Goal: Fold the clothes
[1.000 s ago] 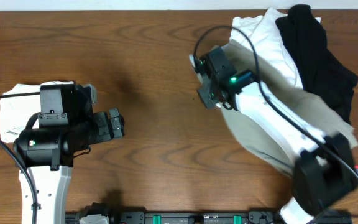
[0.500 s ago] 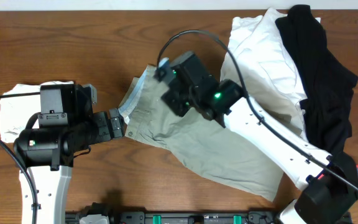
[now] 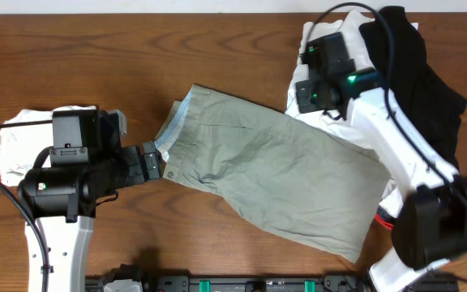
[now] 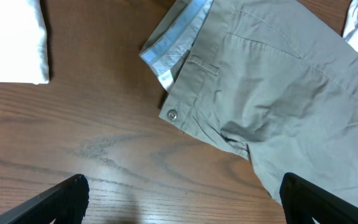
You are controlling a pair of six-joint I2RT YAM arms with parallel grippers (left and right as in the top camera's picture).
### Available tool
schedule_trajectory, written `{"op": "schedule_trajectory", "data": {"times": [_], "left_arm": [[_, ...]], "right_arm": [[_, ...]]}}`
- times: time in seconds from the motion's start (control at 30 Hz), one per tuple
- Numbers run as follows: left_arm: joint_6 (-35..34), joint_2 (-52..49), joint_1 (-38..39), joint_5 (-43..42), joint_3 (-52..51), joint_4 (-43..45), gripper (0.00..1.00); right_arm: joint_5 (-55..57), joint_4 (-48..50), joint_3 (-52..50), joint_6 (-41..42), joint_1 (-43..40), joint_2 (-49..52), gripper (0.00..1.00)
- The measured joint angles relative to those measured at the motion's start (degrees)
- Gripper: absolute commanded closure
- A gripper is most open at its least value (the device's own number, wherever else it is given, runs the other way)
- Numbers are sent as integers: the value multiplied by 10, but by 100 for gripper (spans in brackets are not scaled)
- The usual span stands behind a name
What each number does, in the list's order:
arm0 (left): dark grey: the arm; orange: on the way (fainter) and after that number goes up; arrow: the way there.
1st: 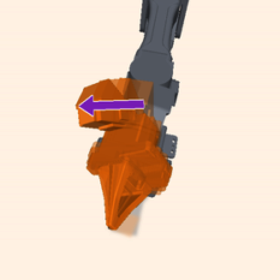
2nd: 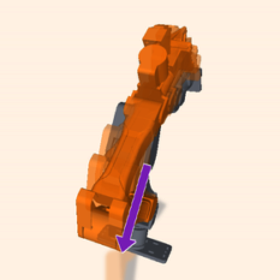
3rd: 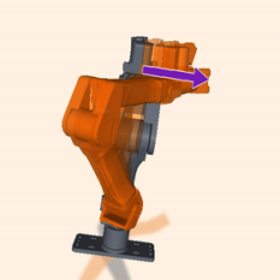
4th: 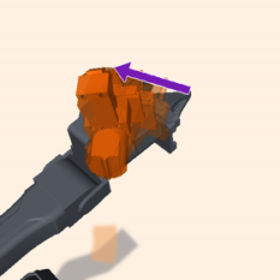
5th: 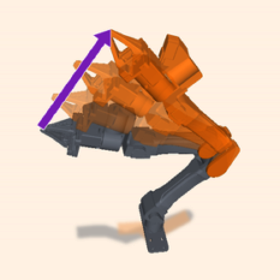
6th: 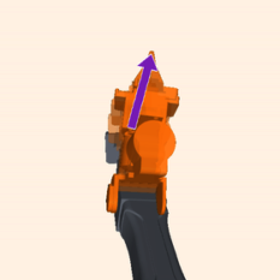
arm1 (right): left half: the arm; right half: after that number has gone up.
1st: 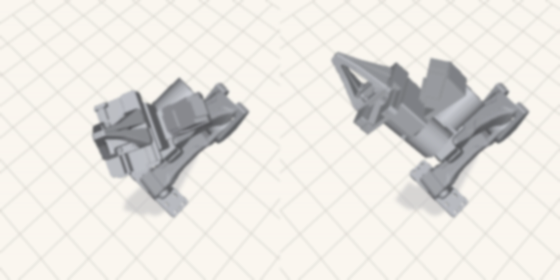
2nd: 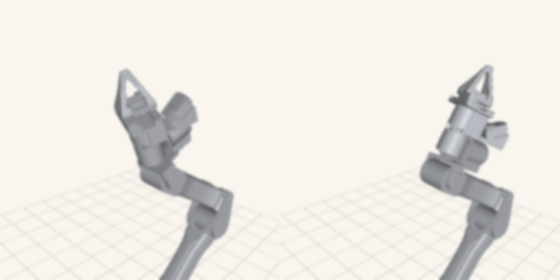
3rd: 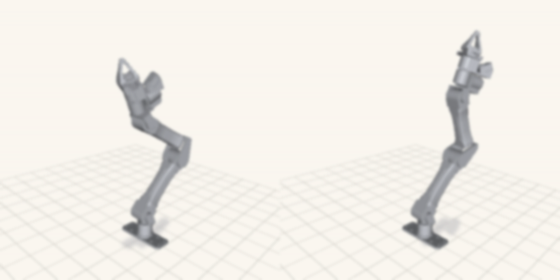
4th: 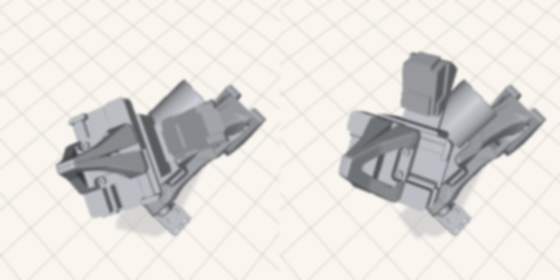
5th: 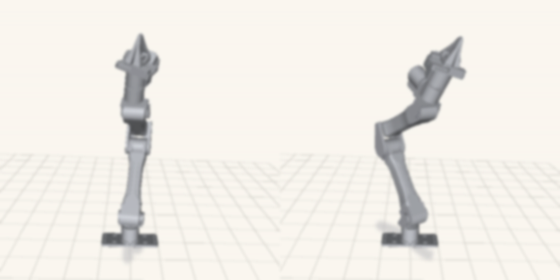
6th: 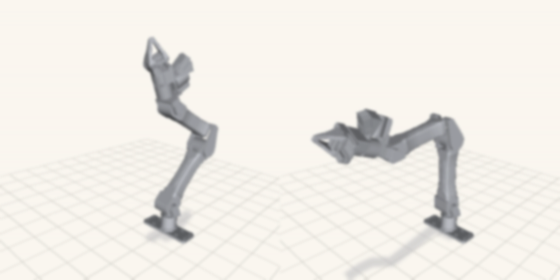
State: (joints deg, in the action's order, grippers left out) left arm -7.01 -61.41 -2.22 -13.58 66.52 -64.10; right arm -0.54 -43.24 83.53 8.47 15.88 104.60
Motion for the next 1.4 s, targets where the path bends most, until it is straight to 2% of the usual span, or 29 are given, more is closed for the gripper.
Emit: {"op": "schedule_trajectory", "data": {"times": [0.2,0.37,0.9,1.1,1.27,1.4], "left_arm": [[0,0,0,0,0,0,2],[0,0,0,0,0,0,2],[0,0,0,0,0,-13,2],[0,0,0,0,0,-13,2],[0,0,0,0,0,-13,2],[0,0,0,0,0,-13,2]], "right_arm": [[-86,-10,0,-4,-61,97,94],[-104,5,0,-2,-88,147,93],[-13,47,0,22,-240,153,93],[-10,45,5,14,-258,167,91],[25,34,9,44,-261,168,90],[-20,40,9,12,-269,166,87]]}}
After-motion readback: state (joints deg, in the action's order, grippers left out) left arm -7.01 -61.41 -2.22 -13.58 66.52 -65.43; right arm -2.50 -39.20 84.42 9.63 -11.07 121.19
